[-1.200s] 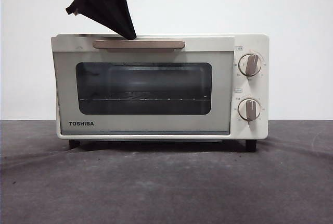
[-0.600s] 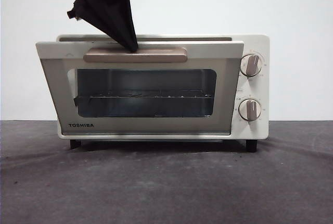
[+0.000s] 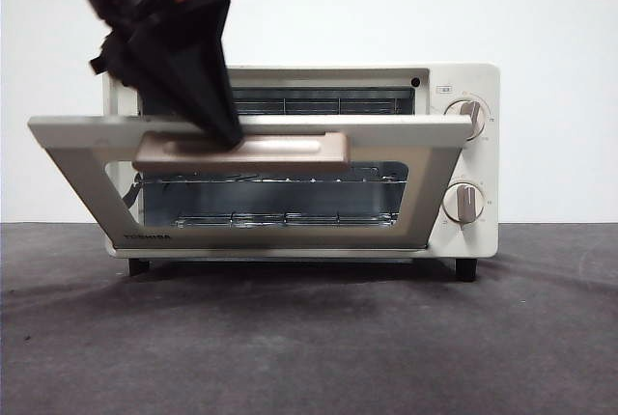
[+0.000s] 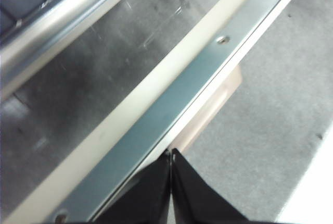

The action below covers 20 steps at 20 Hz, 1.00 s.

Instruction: The left arm flap open the oven, the right arm pick bread and place it into oven, the left arm flap close the oven

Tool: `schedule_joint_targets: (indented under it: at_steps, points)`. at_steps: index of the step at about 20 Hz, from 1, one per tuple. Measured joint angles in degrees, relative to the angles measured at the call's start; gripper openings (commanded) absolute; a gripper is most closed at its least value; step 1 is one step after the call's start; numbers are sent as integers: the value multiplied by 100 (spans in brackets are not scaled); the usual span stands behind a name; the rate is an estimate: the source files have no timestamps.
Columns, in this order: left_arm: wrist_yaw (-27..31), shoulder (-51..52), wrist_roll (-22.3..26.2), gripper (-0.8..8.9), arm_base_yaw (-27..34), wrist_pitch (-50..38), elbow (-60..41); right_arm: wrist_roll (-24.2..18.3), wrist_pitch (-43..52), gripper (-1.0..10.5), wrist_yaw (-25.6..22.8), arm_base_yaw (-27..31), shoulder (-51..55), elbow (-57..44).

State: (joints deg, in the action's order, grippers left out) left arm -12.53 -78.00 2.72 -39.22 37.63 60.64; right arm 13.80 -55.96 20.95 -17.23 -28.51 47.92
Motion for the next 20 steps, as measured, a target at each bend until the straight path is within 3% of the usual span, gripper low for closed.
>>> schedule_joint_targets:
  at_steps: [6,11,20]
  points:
    - [63,326,-542,10,-138,-925,-1117,0,0,153,0,0,0,0]
    - [474,350,-756,10,-367,-1259,-1510,0,0,153,0,0,0,0]
    - [608,350,-940,10,-407,-1117,-1626,0,0,153,-2,0,0,0]
